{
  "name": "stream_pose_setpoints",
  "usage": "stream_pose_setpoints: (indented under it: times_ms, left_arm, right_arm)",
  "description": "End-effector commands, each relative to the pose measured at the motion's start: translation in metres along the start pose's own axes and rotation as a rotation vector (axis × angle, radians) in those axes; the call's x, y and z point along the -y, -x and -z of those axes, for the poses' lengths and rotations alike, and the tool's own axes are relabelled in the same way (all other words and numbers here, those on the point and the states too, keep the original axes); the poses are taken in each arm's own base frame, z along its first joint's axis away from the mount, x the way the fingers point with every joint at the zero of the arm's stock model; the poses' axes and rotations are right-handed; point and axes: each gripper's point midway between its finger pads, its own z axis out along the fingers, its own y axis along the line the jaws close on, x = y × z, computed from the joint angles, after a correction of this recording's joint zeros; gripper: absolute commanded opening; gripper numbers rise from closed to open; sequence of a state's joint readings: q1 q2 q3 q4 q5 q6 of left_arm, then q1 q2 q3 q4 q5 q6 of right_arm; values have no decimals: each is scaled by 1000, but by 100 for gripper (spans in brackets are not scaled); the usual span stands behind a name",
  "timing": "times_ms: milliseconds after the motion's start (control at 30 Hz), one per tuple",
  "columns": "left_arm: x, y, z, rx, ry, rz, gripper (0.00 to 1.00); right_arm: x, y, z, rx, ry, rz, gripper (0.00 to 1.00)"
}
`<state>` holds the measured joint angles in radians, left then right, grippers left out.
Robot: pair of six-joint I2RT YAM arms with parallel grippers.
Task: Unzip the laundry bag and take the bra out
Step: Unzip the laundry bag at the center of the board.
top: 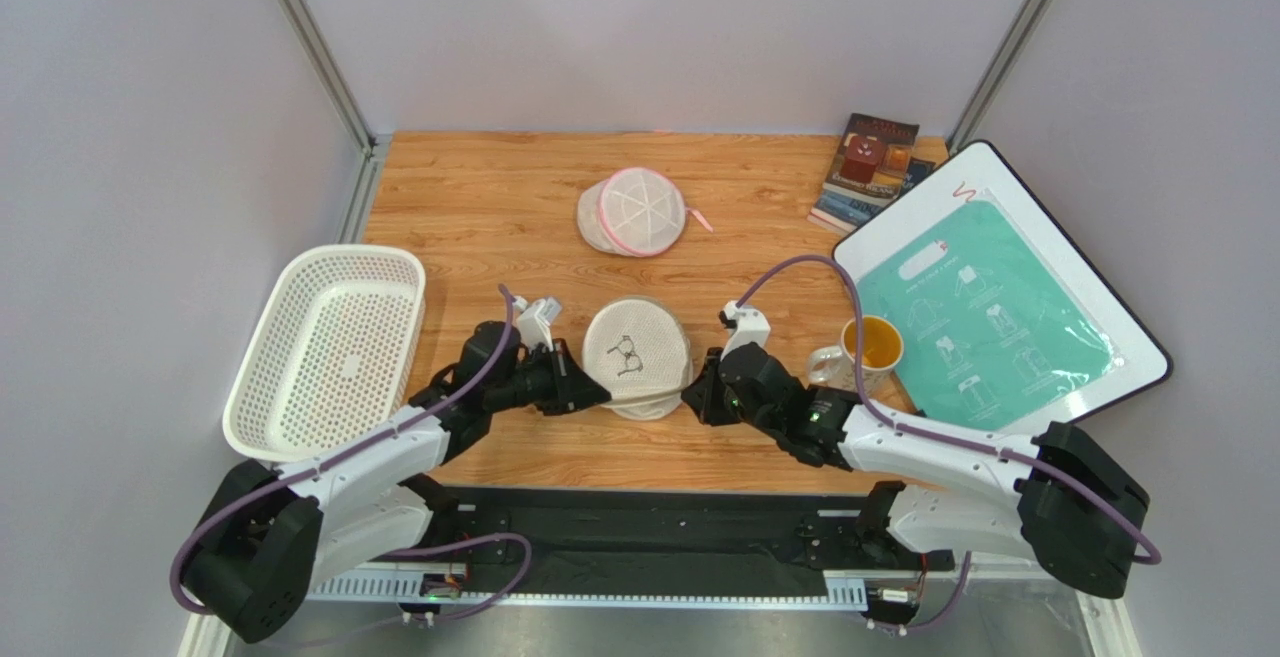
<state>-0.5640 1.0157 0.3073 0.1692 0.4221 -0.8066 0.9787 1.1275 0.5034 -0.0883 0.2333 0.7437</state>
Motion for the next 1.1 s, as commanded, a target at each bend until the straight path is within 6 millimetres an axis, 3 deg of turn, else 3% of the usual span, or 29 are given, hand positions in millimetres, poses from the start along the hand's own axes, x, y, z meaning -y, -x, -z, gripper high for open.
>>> stream_pose_setpoints:
  times_ms: [0, 167, 200, 233, 333, 433, 567, 767, 1067]
  left_arm:
    - [-11, 6, 5, -16, 49, -37, 0]
    - [-15, 10, 7, -17, 66, -48, 2]
    - [-16, 10, 7, -22, 72, -55, 15]
    - [-16, 9, 8, -35, 80, -55, 42]
    - [-7, 10, 10, -39, 55, -42, 79]
    - [4, 8, 10, -10, 1, -2, 95]
    - [6, -9, 9, -4, -3, 25, 99]
    - [19, -11, 5, 51, -44, 60, 100]
    - [-3, -27, -9, 23, 31, 102, 100]
  right_arm:
    - [43, 6, -1, 35, -155, 42, 0]
    - [40, 7, 0, 29, -140, 34, 0]
    - [38, 5, 0, 23, -134, 30, 0]
    - [34, 6, 1, 18, -113, 20, 0]
    - [22, 5, -1, 7, -67, -2, 0]
    - [11, 7, -3, 19, -44, -17, 0]
    - [-5, 5, -7, 14, -15, -15, 0]
    - [-26, -11, -16, -25, 5, 13, 0]
    - [-56, -18, -18, -33, 63, 24, 0]
